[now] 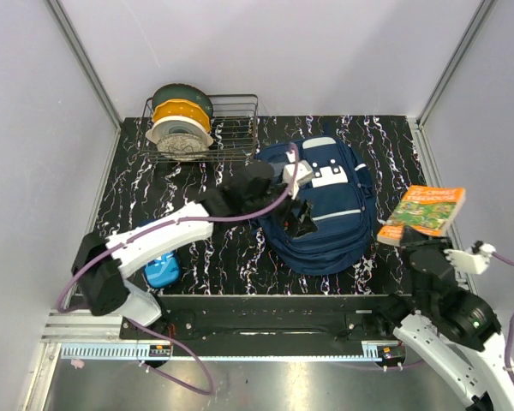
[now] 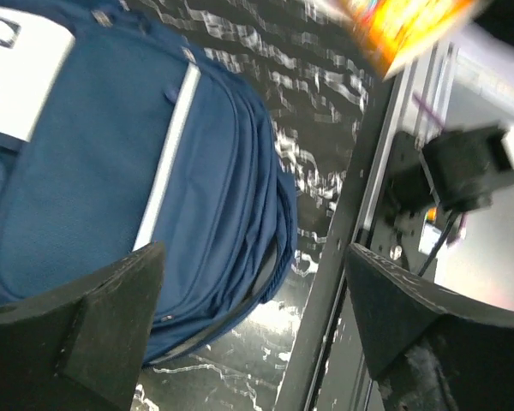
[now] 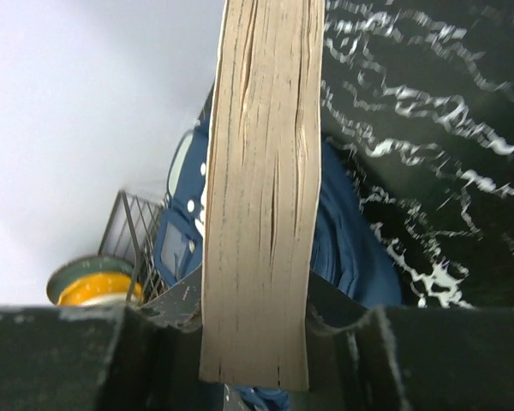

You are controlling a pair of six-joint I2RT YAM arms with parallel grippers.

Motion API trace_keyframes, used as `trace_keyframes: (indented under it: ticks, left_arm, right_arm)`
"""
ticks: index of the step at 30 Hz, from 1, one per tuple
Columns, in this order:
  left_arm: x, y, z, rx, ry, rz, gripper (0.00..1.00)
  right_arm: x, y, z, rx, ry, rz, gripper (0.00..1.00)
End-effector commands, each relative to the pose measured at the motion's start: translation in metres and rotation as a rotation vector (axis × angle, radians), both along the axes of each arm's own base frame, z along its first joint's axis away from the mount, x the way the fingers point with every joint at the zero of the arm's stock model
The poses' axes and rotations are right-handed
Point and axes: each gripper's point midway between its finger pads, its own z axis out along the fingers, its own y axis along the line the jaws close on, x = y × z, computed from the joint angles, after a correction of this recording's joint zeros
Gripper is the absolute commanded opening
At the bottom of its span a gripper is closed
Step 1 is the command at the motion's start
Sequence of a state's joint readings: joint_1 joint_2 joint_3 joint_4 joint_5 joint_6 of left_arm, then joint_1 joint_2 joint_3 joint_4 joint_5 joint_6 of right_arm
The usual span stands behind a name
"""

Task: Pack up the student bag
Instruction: Pick up the book from the center of the board, then place the book in the student bag.

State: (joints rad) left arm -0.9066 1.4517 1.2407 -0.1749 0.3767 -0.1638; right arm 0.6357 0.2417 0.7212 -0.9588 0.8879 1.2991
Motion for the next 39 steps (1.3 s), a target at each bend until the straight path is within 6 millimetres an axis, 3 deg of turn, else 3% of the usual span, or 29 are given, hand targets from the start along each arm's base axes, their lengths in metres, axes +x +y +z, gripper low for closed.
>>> trace_keyframes:
  ticks: [1, 2, 7, 9, 11, 16, 19, 27, 31, 39]
  left_arm:
    - [-0.015, -0.029, -0.007, 0.067, -0.03, -0.147, 0.87]
    - [-0.015, -0.038, -0.024, 0.107, -0.019, -0.176, 0.87]
    - [-0.029, -0.07, -0.037, 0.142, 0.0, -0.243, 0.88]
    - [-0.032, -0.08, -0.055, 0.175, 0.021, -0.256, 0.88]
    - [-0.043, -0.091, -0.068, 0.198, 0.051, -0.279, 0.88]
    - [-0.067, -0.109, -0.072, 0.216, 0.137, -0.318, 0.82]
    - [-0.072, -0.115, -0.086, 0.248, 0.159, -0.305, 0.8]
    - [-0.066, -0.114, -0.13, 0.4, 0.162, -0.22, 0.67]
    - [-0.052, -0.115, -0.15, 0.457, 0.141, -0.147, 0.6]
    - [-0.029, -0.116, -0.13, 0.467, 0.045, -0.066, 0.6]
  right_arm:
    - [-0.032, -0.06, 0.03, -0.042, -0.069, -0.22, 0.0]
    - [-0.036, -0.064, 0.031, -0.044, -0.072, -0.225, 0.0]
    - [-0.058, -0.081, 0.041, -0.008, -0.13, -0.226, 0.0]
    - [-0.061, -0.082, 0.045, -0.004, -0.141, -0.22, 0.0]
    - [-0.06, -0.08, 0.045, -0.009, -0.131, -0.207, 0.0]
    - [-0.049, -0.066, 0.038, -0.028, -0.071, -0.173, 0.0]
    - [-0.046, -0.064, 0.042, -0.032, -0.077, -0.171, 0.0]
    - [-0.048, -0.065, 0.05, -0.031, -0.127, -0.15, 0.0]
    - [-0.048, -0.064, 0.049, -0.022, -0.129, -0.144, 0.0]
    - [-0.042, -0.053, 0.046, -0.005, -0.123, -0.105, 0.0]
